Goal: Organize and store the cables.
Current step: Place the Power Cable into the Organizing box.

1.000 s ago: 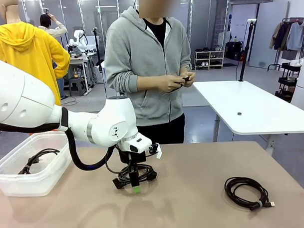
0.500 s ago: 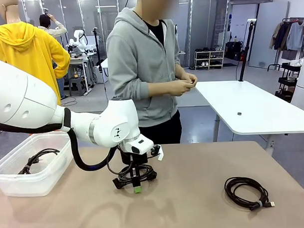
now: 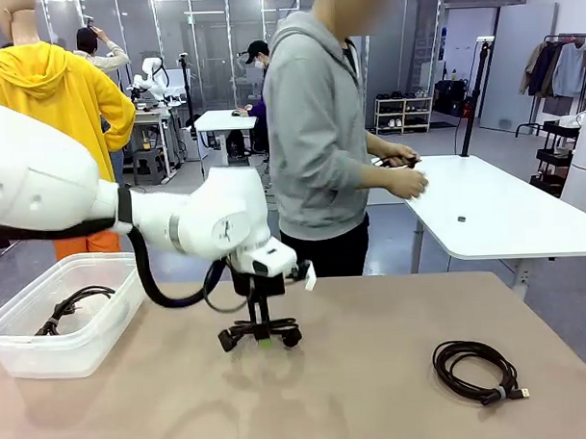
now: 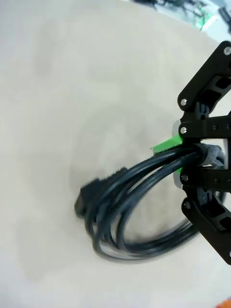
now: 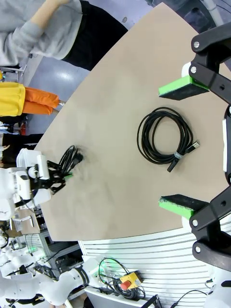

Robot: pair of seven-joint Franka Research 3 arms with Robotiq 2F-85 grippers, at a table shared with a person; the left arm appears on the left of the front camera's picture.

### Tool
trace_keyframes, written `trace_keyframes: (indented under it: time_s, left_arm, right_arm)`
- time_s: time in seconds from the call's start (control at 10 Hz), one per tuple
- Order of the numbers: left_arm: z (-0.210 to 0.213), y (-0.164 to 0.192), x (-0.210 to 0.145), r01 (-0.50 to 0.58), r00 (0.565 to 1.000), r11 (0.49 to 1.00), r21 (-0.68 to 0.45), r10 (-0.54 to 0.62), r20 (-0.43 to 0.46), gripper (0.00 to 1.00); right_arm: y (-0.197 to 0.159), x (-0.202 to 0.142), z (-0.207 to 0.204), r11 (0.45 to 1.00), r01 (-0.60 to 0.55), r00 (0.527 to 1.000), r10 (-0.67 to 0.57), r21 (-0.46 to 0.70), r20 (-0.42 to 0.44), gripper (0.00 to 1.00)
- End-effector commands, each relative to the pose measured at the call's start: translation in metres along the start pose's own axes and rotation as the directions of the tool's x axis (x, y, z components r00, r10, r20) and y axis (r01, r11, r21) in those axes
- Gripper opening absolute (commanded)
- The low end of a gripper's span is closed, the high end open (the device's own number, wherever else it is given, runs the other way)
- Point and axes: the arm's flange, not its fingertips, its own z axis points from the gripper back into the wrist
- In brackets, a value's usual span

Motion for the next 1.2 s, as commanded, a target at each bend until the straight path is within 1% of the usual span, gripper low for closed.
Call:
trace_keyframes:
  time_s: [0.0, 0.2, 0.3, 0.4, 0.5, 0.6, 0.7, 1.0, 1.1]
  left_arm:
    - [0.084, -0.006, -0.002, 0.094, 0.996, 0.995, 0.013, -0.094, -0.01, 0.0]
    - [0.136, -0.022, -0.003, 0.225, 0.974, 0.974, 0.037, -0.223, -0.046, 0.0]
    - [0.153, -0.028, -0.008, 0.273, 0.959, 0.961, 0.047, -0.268, -0.09, 0.0]
    - [0.17, -0.035, -0.017, 0.324, 0.943, 0.945, 0.044, -0.319, -0.096, 0.0]
    - [0.179, -0.038, -0.026, 0.316, 0.946, 0.946, 0.066, -0.309, -0.101, 0.0]
    - [0.18, -0.041, -0.031, 0.348, 0.935, 0.937, 0.043, -0.343, -0.092, 0.0]
    - [0.179, -0.038, -0.012, 0.295, 0.954, 0.954, 0.052, -0.291, -0.075, 0.0]
    - [0.179, -0.038, -0.012, 0.295, 0.954, 0.954, 0.052, -0.291, -0.075, 0.0]
    - [0.177, -0.037, -0.015, 0.316, 0.946, 0.948, 0.042, -0.312, -0.082, 0.07]
  right_arm:
    - [0.002, 0.004, -0.003, 1.0, 0.022, 1.0, -0.022, -0.022, 0.003, 1.0]
    - [0.002, 0.004, -0.003, 1.0, 0.022, 1.0, -0.022, -0.022, 0.003, 1.0]
    - [0.002, 0.004, -0.003, 1.0, 0.022, 1.0, -0.022, -0.022, 0.003, 1.0]
    - [0.002, 0.004, -0.003, 1.0, 0.022, 1.0, -0.022, -0.022, 0.003, 1.0]
    - [0.002, 0.004, -0.003, 1.0, 0.022, 1.0, -0.022, -0.022, 0.003, 1.0]
    - [0.002, 0.004, -0.003, 1.0, 0.022, 1.0, -0.022, -0.022, 0.003, 1.0]
    - [0.002, 0.004, -0.003, 1.0, 0.022, 1.0, -0.022, -0.022, 0.003, 1.0]
    - [0.002, 0.004, -0.003, 1.0, 0.022, 1.0, -0.022, -0.022, 0.003, 1.0]
    - [0.002, 0.004, -0.003, 1.0, 0.022, 1.0, -0.022, -0.022, 0.003, 1.0]
